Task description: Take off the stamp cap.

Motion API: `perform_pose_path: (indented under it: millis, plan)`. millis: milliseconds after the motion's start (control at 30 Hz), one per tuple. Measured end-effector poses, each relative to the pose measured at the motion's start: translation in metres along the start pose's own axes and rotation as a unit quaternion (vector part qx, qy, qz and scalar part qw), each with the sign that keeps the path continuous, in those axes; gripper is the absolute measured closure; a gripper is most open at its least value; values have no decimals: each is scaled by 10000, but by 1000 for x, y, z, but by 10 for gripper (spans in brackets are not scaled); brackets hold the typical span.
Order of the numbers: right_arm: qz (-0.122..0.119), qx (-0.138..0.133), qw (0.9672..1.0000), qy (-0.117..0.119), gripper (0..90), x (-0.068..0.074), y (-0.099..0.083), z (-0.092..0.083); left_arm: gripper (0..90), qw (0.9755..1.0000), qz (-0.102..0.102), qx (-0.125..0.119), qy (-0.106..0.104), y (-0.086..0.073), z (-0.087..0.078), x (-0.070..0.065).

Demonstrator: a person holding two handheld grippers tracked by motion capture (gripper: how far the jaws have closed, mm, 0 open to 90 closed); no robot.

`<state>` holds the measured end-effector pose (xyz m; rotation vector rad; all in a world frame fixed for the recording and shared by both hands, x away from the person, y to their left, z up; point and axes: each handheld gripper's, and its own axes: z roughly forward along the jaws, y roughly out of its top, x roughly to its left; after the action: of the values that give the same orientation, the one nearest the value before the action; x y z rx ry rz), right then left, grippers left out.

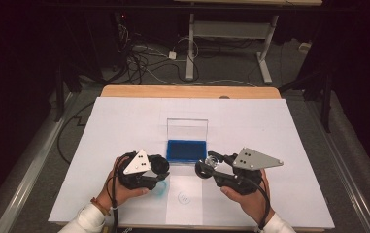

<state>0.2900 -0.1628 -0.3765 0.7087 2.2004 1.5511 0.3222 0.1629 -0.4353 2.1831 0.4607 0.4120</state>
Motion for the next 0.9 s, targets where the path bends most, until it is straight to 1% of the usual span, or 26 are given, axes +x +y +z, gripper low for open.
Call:
perform_pose_path:
  millis: [100,133,200,400,600,667,900]
  plan:
    - [-17,39,10000,-42,576,-2,-1,-2,364,10000,7,31,87,-4,-6,3]
    - [-12,42,10000,-37,576,-3,-1,-3,364,10000,-18,14,85,-5,-8,4]
    - [-11,76,9999,-66,576,-3,-1,-4,364,9999,-19,26,170,-8,-14,7]
    - [-35,176,9997,-136,576,-8,-3,-4,364,9994,-108,-67,326,-15,-29,12]
    - [-40,197,9996,-188,576,-12,-2,-7,364,9990,-74,-61,447,-21,-36,12]
    - [-52,205,9996,-211,576,-14,-2,-8,364,9990,-60,-55,429,-23,-38,11]
    - [-111,256,9991,-332,576,-19,-4,-14,364,9988,-30,-44,491,-28,-46,8]
